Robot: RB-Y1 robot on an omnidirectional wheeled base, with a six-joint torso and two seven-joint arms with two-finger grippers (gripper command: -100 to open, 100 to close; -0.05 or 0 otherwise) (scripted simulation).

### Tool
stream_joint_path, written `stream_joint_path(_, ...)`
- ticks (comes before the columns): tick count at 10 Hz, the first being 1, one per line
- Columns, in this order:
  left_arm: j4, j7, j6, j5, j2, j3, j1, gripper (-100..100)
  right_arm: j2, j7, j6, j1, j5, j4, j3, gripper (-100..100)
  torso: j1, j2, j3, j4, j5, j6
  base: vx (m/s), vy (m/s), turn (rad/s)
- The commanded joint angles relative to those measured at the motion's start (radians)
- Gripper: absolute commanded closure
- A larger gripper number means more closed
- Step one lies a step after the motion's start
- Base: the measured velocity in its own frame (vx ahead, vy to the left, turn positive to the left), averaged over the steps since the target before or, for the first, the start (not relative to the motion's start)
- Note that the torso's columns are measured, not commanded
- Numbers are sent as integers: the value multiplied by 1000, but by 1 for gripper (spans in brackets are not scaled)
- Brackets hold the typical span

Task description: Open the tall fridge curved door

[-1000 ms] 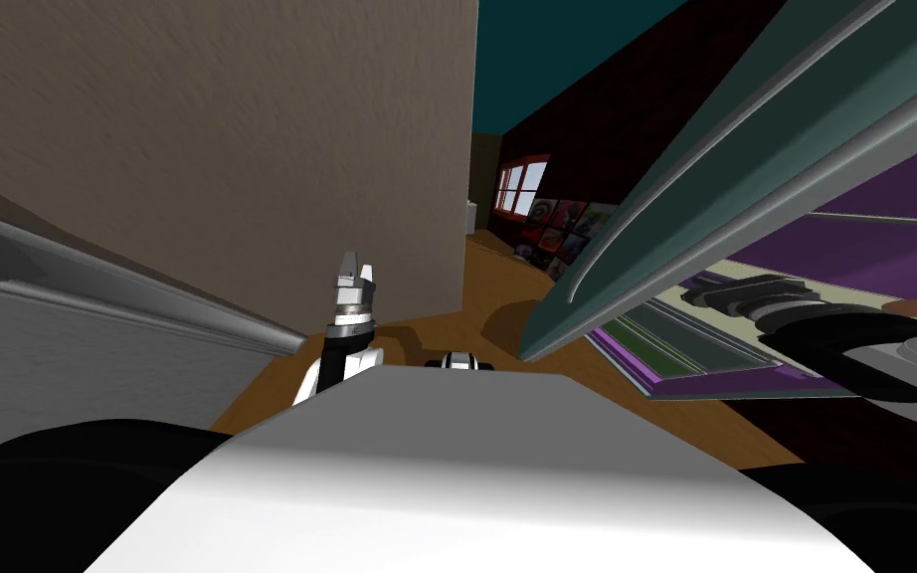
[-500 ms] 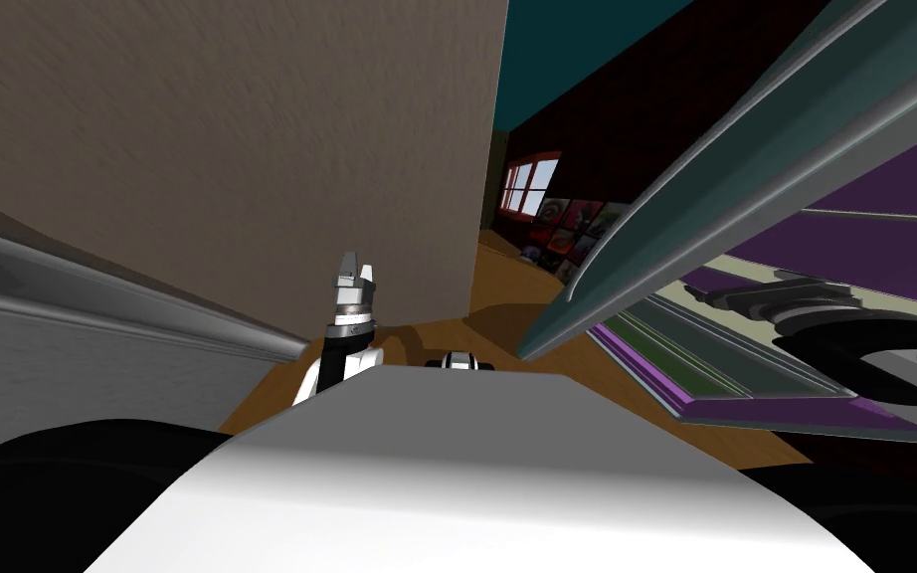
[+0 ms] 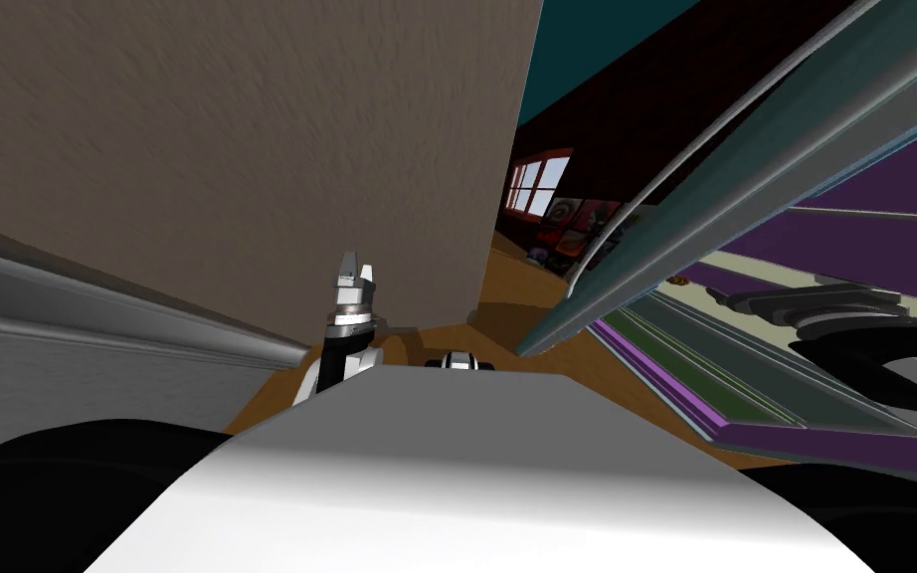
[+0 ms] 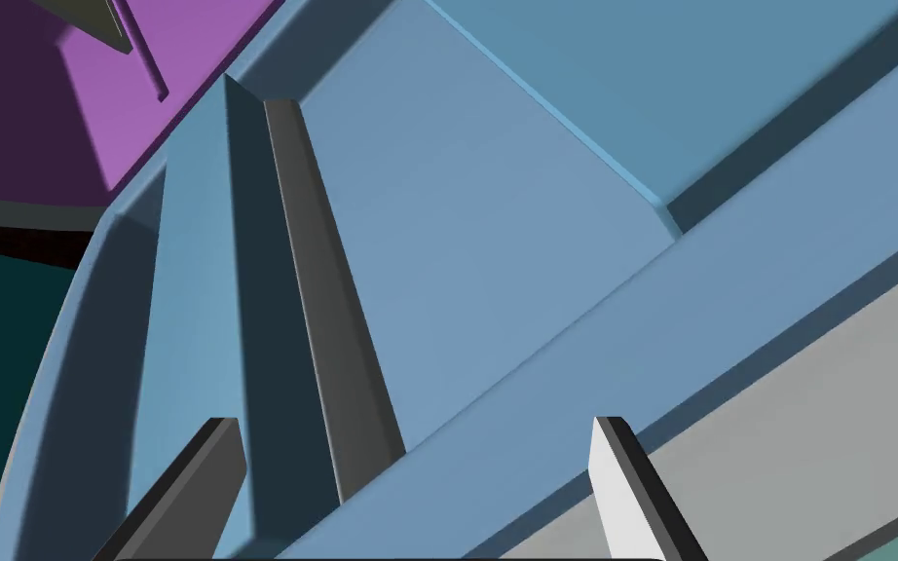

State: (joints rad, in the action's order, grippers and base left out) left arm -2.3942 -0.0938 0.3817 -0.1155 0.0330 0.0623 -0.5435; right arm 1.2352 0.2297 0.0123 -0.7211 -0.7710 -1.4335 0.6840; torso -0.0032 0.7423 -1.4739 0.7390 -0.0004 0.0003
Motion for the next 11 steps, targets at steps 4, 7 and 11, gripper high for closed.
stream_joint_path(4, 0, 0, 0, 0, 0, 0, 0, 0, 100, -49, 38, -52, 38, 22, 54, -100, 4, -5, -3, -1, 1, 0, 36, 23, -121)
stream_joint_path(7, 0, 0, 0, 0, 0, 0, 0, 0, 150, -73, 57, -78, 57, 33, 81, -100, 3, -5, -2, -1, 0, 0, 33, 24, -74)
stream_joint_path(11, 0, 0, 0, 0, 0, 0, 0, 0, 158, -73, 64, -68, 58, 43, 77, 0, 2, -3, -1, -1, 0, 0, 12, 9, -24)
